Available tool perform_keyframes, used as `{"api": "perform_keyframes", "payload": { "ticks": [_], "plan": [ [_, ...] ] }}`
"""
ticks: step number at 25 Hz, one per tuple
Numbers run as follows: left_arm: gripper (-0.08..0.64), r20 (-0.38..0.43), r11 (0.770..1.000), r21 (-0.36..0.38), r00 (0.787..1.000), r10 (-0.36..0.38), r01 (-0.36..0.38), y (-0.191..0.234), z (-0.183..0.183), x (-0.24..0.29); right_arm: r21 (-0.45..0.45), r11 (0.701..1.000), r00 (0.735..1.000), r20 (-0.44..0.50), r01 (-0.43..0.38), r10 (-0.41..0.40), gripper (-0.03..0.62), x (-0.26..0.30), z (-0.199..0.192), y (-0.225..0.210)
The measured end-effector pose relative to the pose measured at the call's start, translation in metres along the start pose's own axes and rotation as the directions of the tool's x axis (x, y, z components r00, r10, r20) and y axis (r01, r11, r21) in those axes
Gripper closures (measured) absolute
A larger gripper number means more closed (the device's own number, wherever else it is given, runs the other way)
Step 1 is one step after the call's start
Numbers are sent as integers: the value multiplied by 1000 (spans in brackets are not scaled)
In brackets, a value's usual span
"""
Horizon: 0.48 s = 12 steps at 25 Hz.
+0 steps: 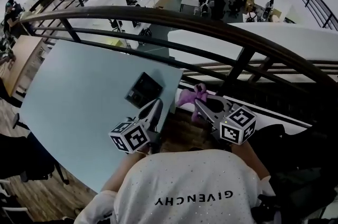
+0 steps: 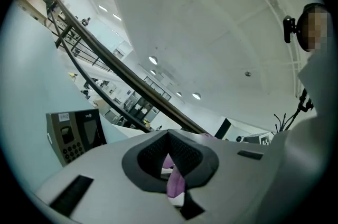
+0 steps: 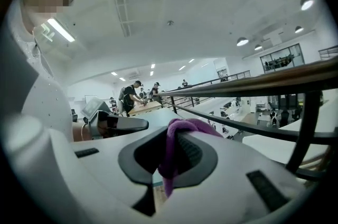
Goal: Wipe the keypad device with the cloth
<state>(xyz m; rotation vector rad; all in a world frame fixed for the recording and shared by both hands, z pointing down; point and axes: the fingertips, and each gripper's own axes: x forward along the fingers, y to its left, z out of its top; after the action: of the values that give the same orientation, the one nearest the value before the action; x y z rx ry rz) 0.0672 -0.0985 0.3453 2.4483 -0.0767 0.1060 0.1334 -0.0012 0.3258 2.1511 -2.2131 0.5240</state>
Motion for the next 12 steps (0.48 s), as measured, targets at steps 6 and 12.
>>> {"api": "perform_keyframes", "payload": {
  "ticks": [6, 12],
  "plan": [
    [557, 86, 988, -57, 985, 147, -142, 32, 11, -18, -22, 986, 983, -80, -166, 164, 568, 50, 3, 3],
    [557, 240, 953, -105, 922, 303, -285, 56, 41, -37, -80, 925, 922, -150, -371, 356, 568, 106, 18, 7]
  ]
}}
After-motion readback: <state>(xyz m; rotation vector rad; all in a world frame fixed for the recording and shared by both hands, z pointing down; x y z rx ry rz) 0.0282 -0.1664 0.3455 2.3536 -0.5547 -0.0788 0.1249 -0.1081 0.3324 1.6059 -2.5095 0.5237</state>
